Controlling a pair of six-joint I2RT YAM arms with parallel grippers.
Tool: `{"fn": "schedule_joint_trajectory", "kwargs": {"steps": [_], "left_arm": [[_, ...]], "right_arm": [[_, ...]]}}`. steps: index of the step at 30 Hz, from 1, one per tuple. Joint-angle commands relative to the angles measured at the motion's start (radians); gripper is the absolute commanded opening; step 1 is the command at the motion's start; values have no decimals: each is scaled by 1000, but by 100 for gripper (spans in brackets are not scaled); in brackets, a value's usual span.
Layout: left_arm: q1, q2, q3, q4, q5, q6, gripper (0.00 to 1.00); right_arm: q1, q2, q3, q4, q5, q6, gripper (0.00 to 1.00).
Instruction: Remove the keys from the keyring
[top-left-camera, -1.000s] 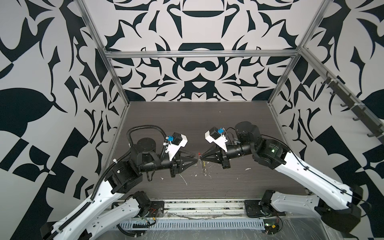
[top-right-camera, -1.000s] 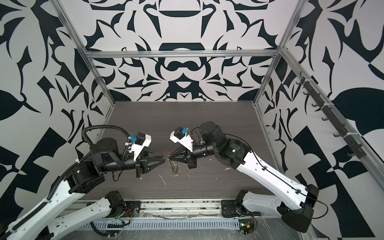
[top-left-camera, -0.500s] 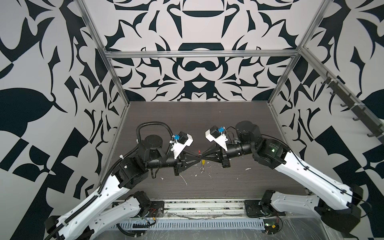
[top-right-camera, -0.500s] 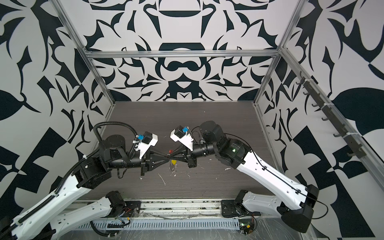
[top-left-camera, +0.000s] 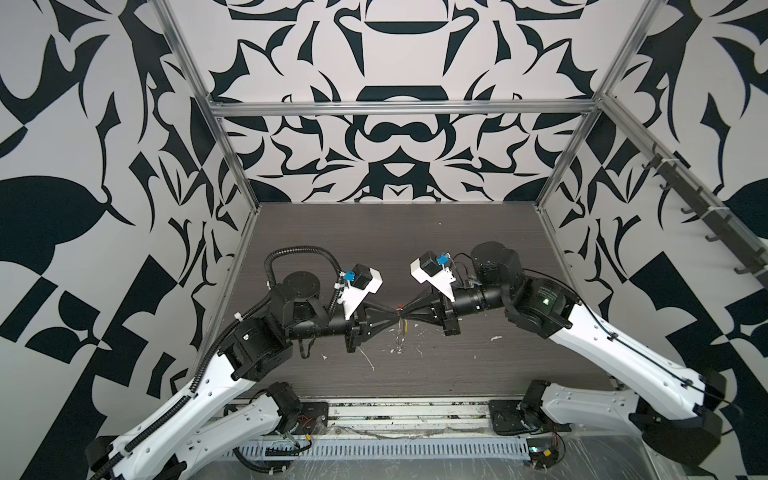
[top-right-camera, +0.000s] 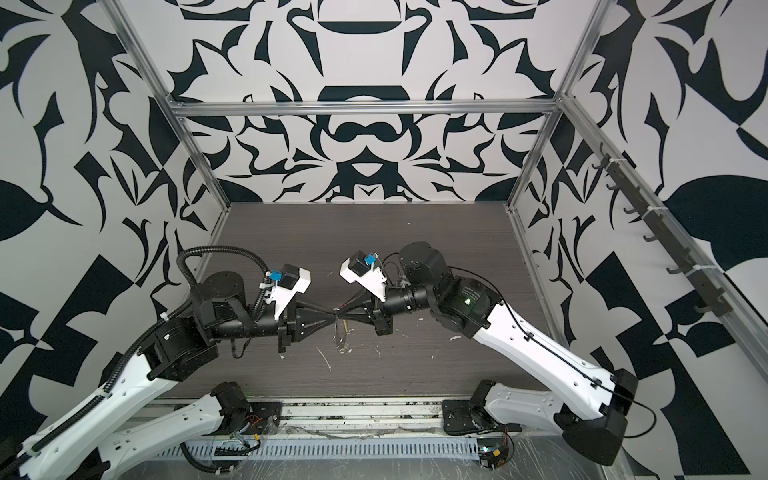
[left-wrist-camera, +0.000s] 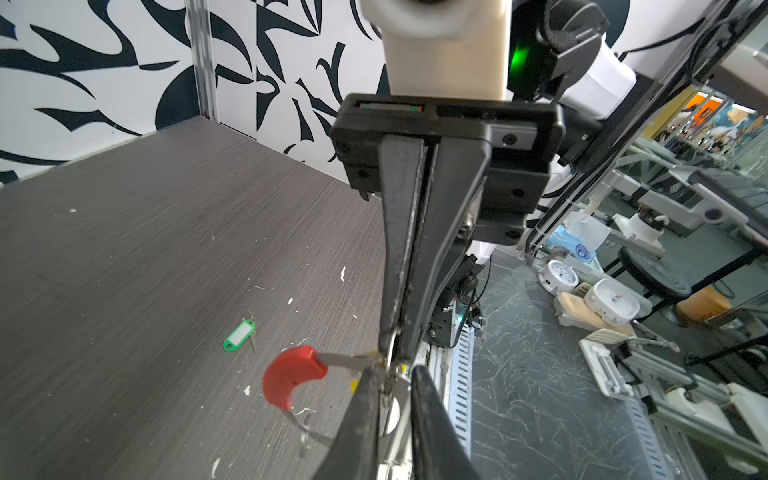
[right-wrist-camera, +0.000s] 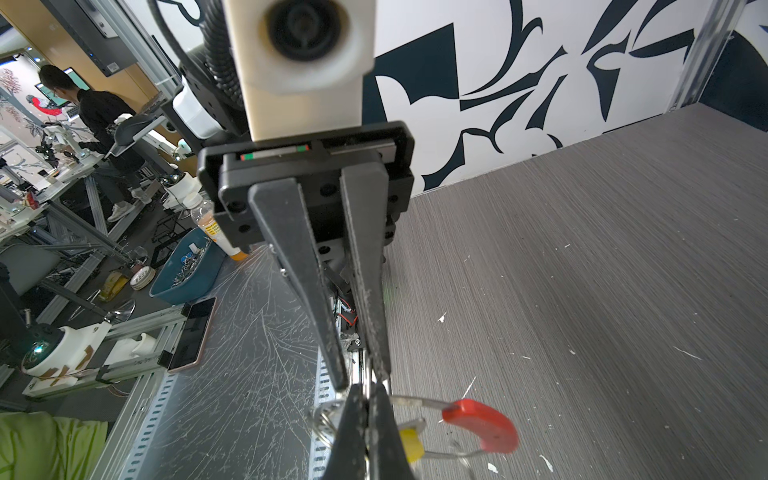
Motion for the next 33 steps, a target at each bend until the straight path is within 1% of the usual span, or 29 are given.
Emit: {"fn": "schedule_joint_trajectory", "kwargs": {"steps": [1,2,3,6,12,13,14,15,17,19,23,25,29,33], "left_arm": [[2,2,29,24,6,3,15],[1,1,27,28,2,3,15],[1,-3,28,33,-2,2,13],[1,-13,25,48,-21,0,0],[1,-40,-10,103,-75,-21,0],[1,-45,-15,109,-82,-22,0],[1,-52,-22,114,-91,-22,0],[1,-57,-29,119,-95,-22,0],[1,-67,-42,130,-101,-22,0],[1,-77,-50,140,-104,-22,0],[1,-116,-88,197,-129,-34,0],[1,-137,-110,231,-142,-49,0],[1,-152,-131,284,-146,-76,0],[1,-161,-156,333,-172,-104,0]], "right_arm": [[2,-18,3,56,-16,14,0],[2,-17,3,56,-16,14,0],[2,-18,2,56,-16,14,0],[3,-19,-1,56,-12,15,0],[2,-26,-9,61,6,20,0],[3,-29,-14,66,11,24,8],[2,-37,-19,75,20,30,18],[2,-44,-25,82,30,34,25],[3,-64,-37,96,53,39,35],[2,-91,-53,122,89,54,37],[2,-183,-134,222,226,84,41],[3,-215,-173,265,272,100,42],[4,-232,-211,331,287,135,42],[4,-227,-230,393,290,171,42]]}}
